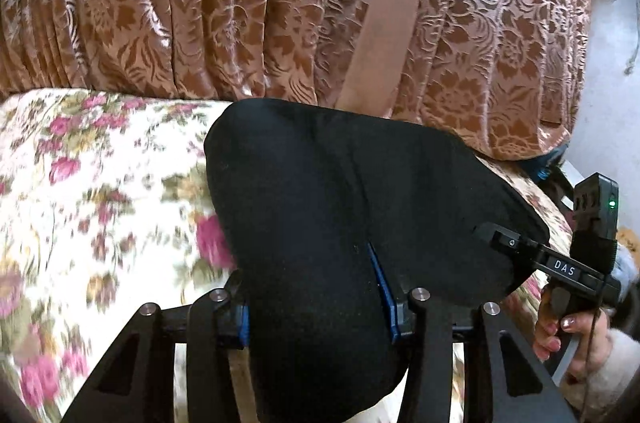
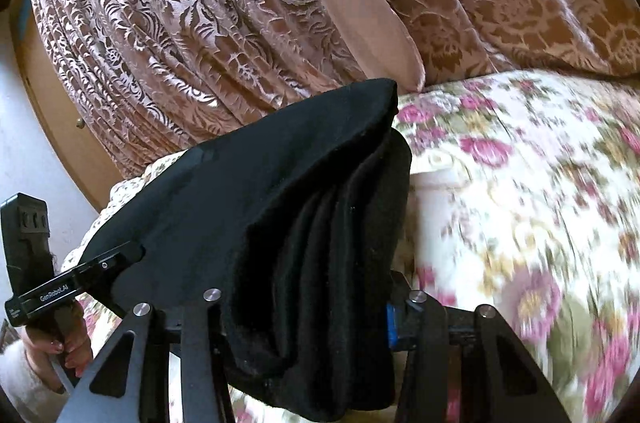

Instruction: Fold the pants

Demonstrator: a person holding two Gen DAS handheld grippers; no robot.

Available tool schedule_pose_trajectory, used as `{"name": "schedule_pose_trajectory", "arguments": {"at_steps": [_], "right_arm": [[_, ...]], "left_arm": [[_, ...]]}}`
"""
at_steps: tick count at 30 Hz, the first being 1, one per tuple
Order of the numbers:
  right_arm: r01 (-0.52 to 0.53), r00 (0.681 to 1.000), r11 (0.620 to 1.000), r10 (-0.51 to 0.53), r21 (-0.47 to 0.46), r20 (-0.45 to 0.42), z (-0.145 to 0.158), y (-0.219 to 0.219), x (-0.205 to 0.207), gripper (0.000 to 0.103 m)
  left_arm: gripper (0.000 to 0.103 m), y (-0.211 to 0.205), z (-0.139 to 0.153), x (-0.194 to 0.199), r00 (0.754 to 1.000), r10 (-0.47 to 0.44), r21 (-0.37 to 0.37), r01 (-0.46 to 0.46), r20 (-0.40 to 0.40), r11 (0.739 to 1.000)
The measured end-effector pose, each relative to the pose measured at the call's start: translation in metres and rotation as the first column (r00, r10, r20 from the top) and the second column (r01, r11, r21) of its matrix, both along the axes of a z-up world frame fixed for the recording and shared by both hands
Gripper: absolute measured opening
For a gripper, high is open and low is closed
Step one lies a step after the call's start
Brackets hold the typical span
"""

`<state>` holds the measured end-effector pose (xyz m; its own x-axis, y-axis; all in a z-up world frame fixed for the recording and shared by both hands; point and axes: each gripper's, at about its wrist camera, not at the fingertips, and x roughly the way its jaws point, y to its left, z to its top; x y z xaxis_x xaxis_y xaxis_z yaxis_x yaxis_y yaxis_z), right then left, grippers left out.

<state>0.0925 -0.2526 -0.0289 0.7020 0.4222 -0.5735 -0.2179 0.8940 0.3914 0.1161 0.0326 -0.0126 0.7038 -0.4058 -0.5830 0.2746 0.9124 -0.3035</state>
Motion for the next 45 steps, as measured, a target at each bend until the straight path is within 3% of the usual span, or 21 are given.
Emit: {"name": "schedule_pose_trajectory", "arguments": {"at_steps": [16,19,22,24,27,30,34,45], "right_arm": [[0.057,0.997,0.998,-0.055,-0.039,0.046,0.000,0.002,0.145,0.048],[0.105,0.994,0.994,-0.104,-0.025,0.023,-0.010,-0.002,0.164,0.048],[0.145,0.989,0.989,-0.144,0.012,-0.032,-0.029,-0.011,0.181,0.048],[0.155,0.987,0.987,-0.154,0.028,-0.052,-0.038,-0.016,0.186,0.051],[0.140,0.990,0.988,-0.142,-0.062,-0.024,-0.048,-0.013,0.184,0.056],[0.146,0.989,0.988,-0.147,-0.043,-0.031,-0.052,-0.018,0.184,0.059],[0.159,0.987,0.984,-0.160,-0.084,-0.015,-0.051,-0.012,0.182,0.059],[0.208,0.978,0.953,-0.204,-0.220,0.038,-0.046,0.005,0.175,0.066]], "left_arm": [[0.048,-0.018,-0.013,0.122,0.990,0.086,0.088,-0.096,0.111,0.991],[0.048,-0.027,-0.020,0.141,0.989,0.088,0.130,-0.104,0.120,0.986],[0.049,-0.028,-0.035,0.157,0.993,0.086,0.138,-0.097,0.082,0.986],[0.052,-0.025,-0.043,0.161,0.993,0.095,0.130,-0.104,0.071,0.986],[0.059,-0.022,-0.050,0.162,0.992,0.112,0.128,-0.119,0.058,0.985],[0.063,-0.022,-0.052,0.163,0.991,0.119,0.130,-0.125,0.055,0.984],[0.069,-0.022,-0.055,0.163,0.989,0.136,0.140,-0.142,0.053,0.980],[0.075,-0.027,-0.054,0.157,0.982,0.173,0.189,-0.184,0.077,0.965]]}}
